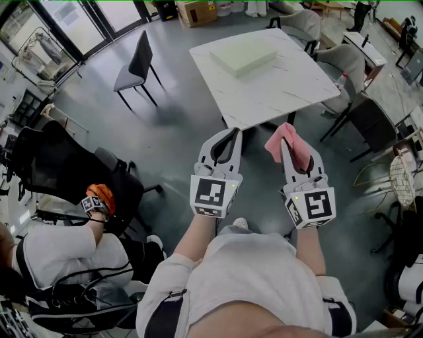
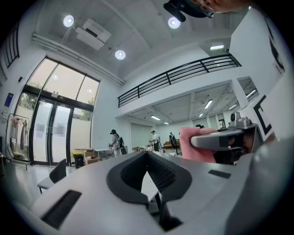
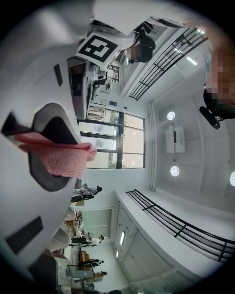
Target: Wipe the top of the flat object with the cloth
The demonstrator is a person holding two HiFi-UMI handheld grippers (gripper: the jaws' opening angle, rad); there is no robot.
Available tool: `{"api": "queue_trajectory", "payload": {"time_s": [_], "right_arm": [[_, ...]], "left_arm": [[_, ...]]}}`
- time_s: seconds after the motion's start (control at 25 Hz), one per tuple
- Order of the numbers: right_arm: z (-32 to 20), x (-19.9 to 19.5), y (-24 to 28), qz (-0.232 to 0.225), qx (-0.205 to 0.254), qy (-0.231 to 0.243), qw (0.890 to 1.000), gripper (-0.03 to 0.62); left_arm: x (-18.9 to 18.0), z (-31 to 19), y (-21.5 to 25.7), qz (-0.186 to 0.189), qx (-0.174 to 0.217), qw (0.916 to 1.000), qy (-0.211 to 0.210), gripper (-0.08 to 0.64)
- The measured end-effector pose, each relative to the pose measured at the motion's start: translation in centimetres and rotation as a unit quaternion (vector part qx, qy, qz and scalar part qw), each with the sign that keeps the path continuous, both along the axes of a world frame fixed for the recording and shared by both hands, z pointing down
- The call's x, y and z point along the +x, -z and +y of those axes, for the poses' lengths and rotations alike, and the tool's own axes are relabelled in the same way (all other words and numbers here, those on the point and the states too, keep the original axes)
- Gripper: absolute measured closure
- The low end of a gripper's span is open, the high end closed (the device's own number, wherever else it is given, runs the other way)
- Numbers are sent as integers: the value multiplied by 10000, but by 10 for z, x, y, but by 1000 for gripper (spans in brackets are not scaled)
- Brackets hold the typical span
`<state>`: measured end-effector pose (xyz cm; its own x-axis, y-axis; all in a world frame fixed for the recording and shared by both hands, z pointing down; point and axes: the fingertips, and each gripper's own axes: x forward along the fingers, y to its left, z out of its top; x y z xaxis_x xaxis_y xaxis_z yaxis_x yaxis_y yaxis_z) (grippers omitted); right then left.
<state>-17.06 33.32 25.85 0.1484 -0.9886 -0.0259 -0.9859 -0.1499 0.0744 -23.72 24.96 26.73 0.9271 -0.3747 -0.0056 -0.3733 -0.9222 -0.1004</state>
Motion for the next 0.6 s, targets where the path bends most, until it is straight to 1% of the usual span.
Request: {"api": "queue_trajectory", "payload": {"time_s": [0.2, 0.6], "right_arm": [[0, -1, 1, -38, 28, -30, 10000, 561], [-5, -5, 3, 0, 20, 59, 10000, 561]], "left_arm": [[-2, 1, 2, 5, 19, 10000, 2, 545], [-5, -3, 3, -22, 48, 10000, 38, 545]]}}
